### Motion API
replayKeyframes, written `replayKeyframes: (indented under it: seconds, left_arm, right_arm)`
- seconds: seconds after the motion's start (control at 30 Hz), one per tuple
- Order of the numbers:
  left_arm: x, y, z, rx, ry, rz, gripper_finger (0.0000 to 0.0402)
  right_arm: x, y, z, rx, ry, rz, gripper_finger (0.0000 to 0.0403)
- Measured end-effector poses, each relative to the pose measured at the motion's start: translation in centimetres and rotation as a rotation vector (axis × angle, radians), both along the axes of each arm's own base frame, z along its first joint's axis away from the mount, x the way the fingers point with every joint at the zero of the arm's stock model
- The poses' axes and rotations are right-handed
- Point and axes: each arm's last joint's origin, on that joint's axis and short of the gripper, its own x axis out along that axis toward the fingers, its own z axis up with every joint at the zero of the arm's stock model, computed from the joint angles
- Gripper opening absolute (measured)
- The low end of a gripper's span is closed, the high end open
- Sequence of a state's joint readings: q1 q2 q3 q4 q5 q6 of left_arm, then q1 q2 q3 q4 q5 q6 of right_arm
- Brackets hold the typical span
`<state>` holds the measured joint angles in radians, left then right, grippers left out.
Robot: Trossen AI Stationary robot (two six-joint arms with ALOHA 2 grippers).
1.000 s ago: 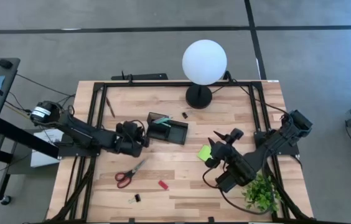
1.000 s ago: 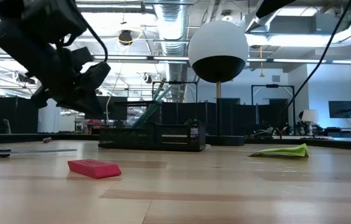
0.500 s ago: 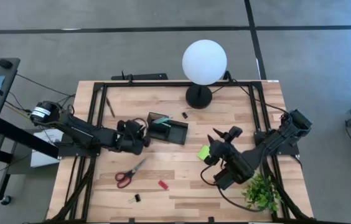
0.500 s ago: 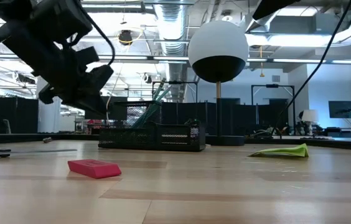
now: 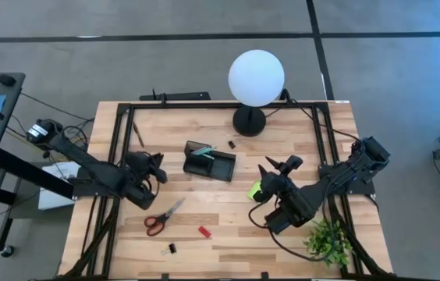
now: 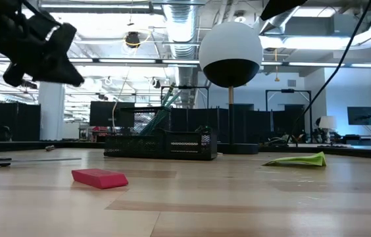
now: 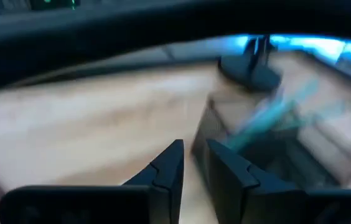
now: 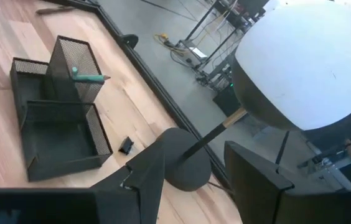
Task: Pick and place office supplies into organizer
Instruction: Put the brown pen into the black desk organizer
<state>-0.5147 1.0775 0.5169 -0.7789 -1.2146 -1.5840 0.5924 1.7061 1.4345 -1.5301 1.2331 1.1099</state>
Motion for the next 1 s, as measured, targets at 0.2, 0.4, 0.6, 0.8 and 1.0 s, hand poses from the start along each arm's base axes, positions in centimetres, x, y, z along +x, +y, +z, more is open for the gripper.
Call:
replayKeyframes:
  seconds: [0.2, 0.4, 0.6, 0.8, 1.0]
  left_arm:
    - [-0.3, 1.0, -1.6, 0.05, -0.099, 0.075, 0.0061]
    - [0.0, 1.6, -4.1, -0.014, -0.027, 0.083, 0.0061]
    - [0.2, 2.0, -4.5, -0.024, 0.016, 0.103, 0.0061]
    - [0.2, 2.0, -4.8, -0.097, 0.161, 0.027, 0.0061]
    - [0.2, 2.2, -4.8, -0.105, 0.121, 0.06, 0.0061]
  right_arm:
    - [0.3, 0.2, -0.1, 0.039, -0.033, -0.002, 0.0161]
    - [0.7, 0.7, -0.4, 0.135, -0.066, -0.01, 0.0161]
    - [1.7, 1.0, -0.6, 0.26, -0.132, -0.022, 0.0161]
    - [3.0, 0.8, -1.2, 0.346, -0.097, -0.026, 0.0161]
    - [4.1, -0.1, -2.3, 0.326, -0.054, -0.057, 0.0161]
